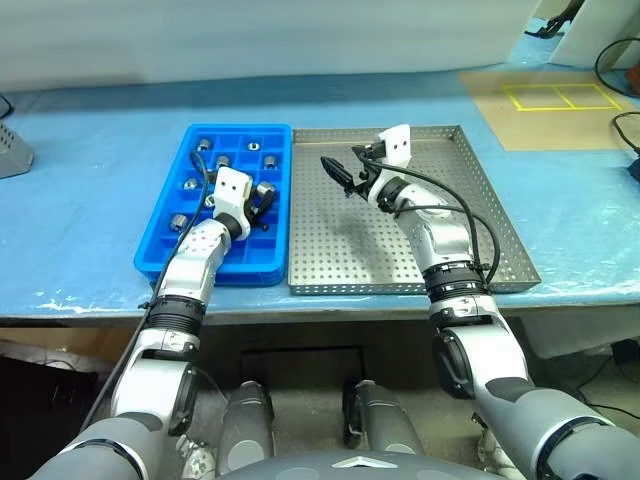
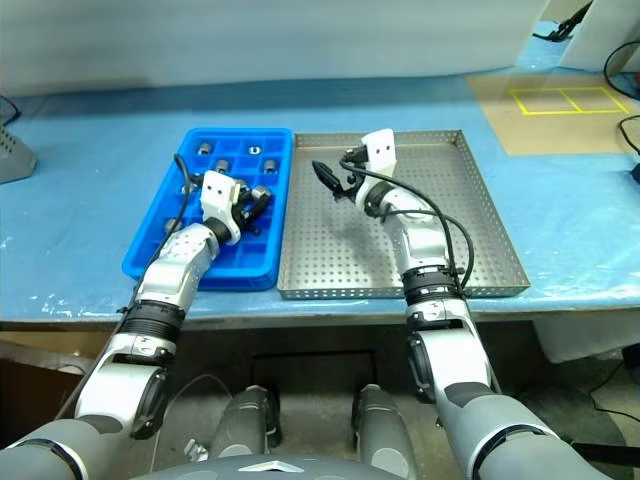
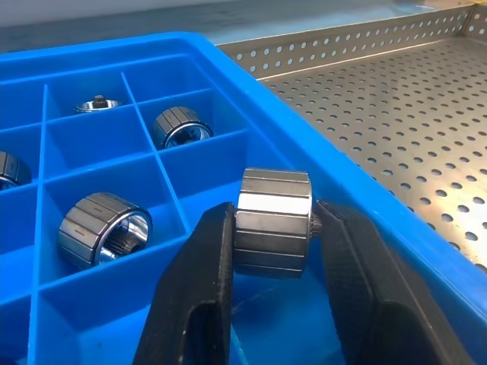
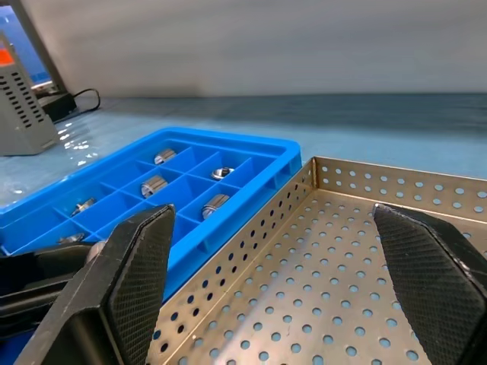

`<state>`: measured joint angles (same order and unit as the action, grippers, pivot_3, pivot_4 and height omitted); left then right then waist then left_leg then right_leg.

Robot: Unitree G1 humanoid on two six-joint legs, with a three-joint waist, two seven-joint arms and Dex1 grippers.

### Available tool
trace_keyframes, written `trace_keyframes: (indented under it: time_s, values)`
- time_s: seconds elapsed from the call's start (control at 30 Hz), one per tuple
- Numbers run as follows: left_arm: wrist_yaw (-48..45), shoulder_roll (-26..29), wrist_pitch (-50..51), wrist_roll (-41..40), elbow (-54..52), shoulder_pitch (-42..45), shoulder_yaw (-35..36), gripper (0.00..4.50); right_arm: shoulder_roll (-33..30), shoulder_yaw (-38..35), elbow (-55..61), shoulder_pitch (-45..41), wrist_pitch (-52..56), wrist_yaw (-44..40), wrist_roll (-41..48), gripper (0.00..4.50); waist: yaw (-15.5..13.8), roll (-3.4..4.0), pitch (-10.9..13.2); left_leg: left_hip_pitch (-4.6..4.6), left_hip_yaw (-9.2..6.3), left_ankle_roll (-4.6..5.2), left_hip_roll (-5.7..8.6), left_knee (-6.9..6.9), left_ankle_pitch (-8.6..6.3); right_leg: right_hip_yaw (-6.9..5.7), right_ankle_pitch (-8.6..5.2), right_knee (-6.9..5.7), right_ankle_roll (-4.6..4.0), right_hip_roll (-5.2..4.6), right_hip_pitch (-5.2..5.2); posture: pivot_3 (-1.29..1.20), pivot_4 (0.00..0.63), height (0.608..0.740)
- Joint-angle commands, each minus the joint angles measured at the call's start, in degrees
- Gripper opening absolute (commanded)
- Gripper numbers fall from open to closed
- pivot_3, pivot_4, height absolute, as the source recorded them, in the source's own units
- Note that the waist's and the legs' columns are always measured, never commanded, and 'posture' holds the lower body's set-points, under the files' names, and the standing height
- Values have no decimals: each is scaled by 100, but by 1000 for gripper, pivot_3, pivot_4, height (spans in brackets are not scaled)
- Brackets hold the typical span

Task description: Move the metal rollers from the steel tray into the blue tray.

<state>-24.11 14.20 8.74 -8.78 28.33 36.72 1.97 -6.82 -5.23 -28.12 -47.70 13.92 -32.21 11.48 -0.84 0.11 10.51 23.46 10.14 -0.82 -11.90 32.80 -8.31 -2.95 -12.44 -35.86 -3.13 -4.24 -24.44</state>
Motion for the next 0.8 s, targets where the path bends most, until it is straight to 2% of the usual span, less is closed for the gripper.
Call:
trace_keyframes:
  time_s: [0.03, 0.43, 0.73, 0.8]
  values:
    - [-2, 57, -47, 83, -5, 107, 0, 1290, -19, 86, 384, -17, 50, -48, 117, 4296, 0, 0, 0, -7, 0, -4, -1, 0, -2, 0, 0, 0, 0, 0, 7, -229, 150, 740]
    - [-59, 38, 0, 50, -100, 193, 53, 1290, -208, -72, -27, -240, -198, 175, 89, 4329, -2, 0, 0, -15, 1, -3, 1, -3, -2, 0, 2, 8, -1, -1, 20, -227, 150, 740]
    - [-136, -69, 86, -101, -188, 251, 134, 4376, -307, -122, -212, -295, -309, 361, 23, 4329, -25, 0, 0, -12, 1, -1, 2, -3, -3, 0, 2, 11, -1, -1, 20, -233, 150, 740]
    - [-204, -77, 179, -166, -309, 265, 162, 4477, -404, -198, -341, -352, -358, 531, -17, 4329, -43, 0, 0, -10, 2, 1, 3, -3, -4, 0, 2, 12, -1, -4, 20, -236, 150, 740]
